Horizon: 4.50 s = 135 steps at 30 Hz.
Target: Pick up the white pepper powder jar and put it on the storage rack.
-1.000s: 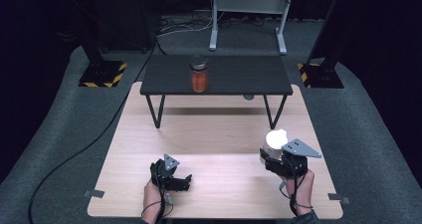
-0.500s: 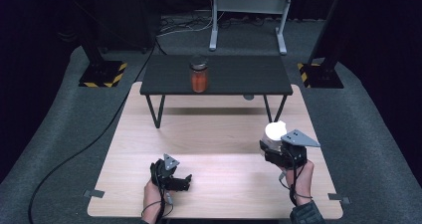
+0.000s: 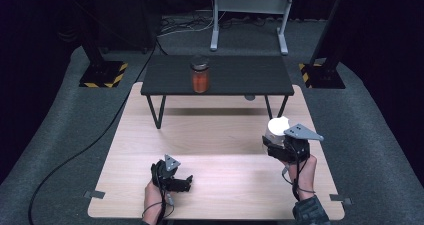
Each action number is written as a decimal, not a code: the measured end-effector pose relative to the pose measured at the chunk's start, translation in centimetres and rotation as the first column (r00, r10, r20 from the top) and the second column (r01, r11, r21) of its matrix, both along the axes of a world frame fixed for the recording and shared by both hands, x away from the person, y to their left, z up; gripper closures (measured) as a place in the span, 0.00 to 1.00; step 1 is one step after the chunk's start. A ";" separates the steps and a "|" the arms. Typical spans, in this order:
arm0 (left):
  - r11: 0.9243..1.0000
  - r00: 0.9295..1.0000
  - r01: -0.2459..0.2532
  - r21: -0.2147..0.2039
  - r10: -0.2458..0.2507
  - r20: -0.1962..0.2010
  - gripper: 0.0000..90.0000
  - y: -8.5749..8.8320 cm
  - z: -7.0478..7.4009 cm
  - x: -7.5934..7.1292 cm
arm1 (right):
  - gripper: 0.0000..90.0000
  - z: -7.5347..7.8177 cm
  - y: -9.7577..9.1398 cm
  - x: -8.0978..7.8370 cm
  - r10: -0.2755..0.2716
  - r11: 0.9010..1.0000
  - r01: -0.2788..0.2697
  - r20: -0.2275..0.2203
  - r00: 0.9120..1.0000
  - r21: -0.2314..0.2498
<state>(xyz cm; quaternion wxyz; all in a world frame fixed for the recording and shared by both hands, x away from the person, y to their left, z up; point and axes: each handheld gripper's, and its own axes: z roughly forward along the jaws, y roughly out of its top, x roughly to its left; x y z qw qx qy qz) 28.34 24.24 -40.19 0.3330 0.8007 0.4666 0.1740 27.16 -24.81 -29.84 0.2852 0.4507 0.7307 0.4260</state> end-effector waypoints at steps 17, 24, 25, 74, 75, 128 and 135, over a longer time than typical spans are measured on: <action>1.000 1.000 0.000 0.004 0.000 0.006 0.00 -0.1 0.0 -0.1 | 0.33 0.9 -0.4 1.4 -0.003 1.000 0.003 -0.002 1.000 0.012; 1.000 1.000 -0.001 0.003 0.001 0.005 0.00 -0.1 0.0 -0.1 | 0.33 1.6 -0.5 2.2 0.002 1.000 -0.002 0.002 1.000 0.014; 1.000 1.000 -0.001 0.002 0.001 0.003 0.01 -0.1 0.0 -0.1 | 0.33 1.6 -0.5 2.3 0.002 1.000 -0.002 0.003 1.000 0.014; 1.000 1.000 0.006 -0.001 -0.006 -0.002 0.01 0.1 0.0 0.0 | 0.33 4.5 -0.3 4.9 0.017 1.000 -0.017 0.016 1.000 0.003; 1.000 1.000 0.006 -0.001 -0.006 -0.002 0.01 0.1 0.0 0.0 | 0.33 4.5 -0.3 4.9 0.017 1.000 -0.017 0.016 1.000 0.003; 1.000 1.000 0.007 0.000 -0.007 -0.002 0.01 0.1 0.0 -0.1 | 0.33 10.7 1.3 8.5 0.025 1.000 -0.025 0.071 0.997 -0.007; 1.000 1.000 0.007 -0.001 -0.007 -0.003 0.01 0.1 0.0 -0.1 | 0.33 11.6 1.7 9.6 0.021 1.000 -0.021 0.074 0.997 -0.013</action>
